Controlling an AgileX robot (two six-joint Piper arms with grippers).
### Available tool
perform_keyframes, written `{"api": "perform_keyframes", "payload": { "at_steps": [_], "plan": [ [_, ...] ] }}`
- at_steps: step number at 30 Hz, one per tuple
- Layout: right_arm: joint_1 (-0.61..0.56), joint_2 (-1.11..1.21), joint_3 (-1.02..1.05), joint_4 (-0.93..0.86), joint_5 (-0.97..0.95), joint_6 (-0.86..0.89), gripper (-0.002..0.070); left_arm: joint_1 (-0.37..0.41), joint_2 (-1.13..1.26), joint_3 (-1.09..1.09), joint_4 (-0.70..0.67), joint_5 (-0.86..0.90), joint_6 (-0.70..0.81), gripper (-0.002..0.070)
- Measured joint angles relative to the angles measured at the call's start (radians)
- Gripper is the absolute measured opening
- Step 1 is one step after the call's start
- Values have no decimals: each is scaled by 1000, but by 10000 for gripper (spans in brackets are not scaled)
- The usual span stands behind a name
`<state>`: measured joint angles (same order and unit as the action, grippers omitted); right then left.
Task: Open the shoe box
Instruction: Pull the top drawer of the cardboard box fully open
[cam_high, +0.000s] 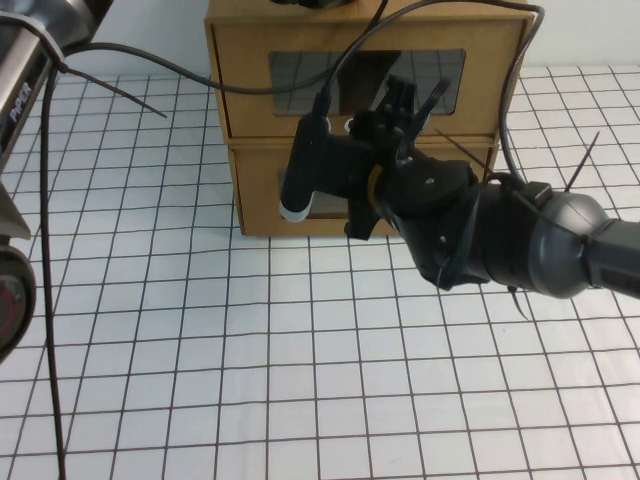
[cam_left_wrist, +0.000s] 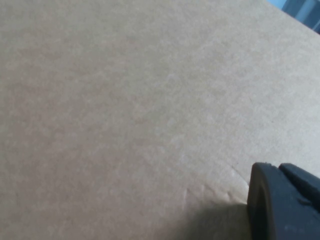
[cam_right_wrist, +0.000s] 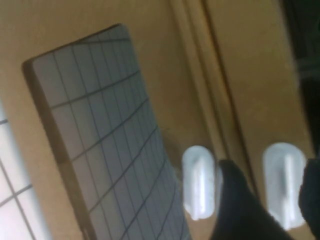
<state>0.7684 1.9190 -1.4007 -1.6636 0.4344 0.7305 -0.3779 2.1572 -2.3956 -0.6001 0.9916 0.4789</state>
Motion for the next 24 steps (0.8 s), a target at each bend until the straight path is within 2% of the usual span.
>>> {"api": "perform_keyframes", "payload": {
  "at_steps": [17,24],
  "plan": [
    [0,60,-69,0,27,-41,216,0,0,0,10,2,0,-3],
    [3,60,-73,0,56,-58,113,0,0,-2,15,6,0,-3]
  ]
}}
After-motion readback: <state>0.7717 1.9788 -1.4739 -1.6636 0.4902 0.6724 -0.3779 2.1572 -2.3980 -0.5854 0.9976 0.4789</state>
